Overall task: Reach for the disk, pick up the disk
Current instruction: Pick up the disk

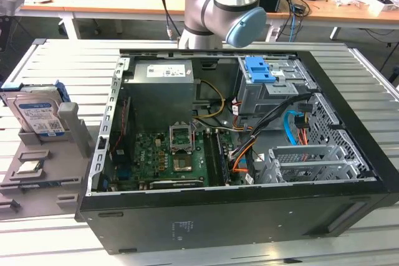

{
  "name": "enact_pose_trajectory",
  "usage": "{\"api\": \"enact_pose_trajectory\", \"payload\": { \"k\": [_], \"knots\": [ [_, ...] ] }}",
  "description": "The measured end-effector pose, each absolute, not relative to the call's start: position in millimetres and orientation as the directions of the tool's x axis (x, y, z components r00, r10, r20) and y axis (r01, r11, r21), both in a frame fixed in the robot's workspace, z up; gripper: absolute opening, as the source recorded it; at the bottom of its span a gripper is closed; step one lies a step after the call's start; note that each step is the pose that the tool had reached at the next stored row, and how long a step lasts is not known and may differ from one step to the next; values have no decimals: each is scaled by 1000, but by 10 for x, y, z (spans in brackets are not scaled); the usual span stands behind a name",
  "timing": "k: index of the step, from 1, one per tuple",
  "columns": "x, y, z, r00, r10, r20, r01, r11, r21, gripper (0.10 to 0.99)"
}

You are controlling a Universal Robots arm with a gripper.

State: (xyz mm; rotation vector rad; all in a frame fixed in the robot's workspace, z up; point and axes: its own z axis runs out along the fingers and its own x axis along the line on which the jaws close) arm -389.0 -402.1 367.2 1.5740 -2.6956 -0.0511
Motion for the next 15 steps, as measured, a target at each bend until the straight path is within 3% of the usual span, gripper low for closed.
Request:
{"api": "enact_pose_trajectory", "payload": {
  "k": [15],
  "knots": [
    [-3890,-4021,3672,-347,-938,0,-937,347,38,106]
  ]
}}
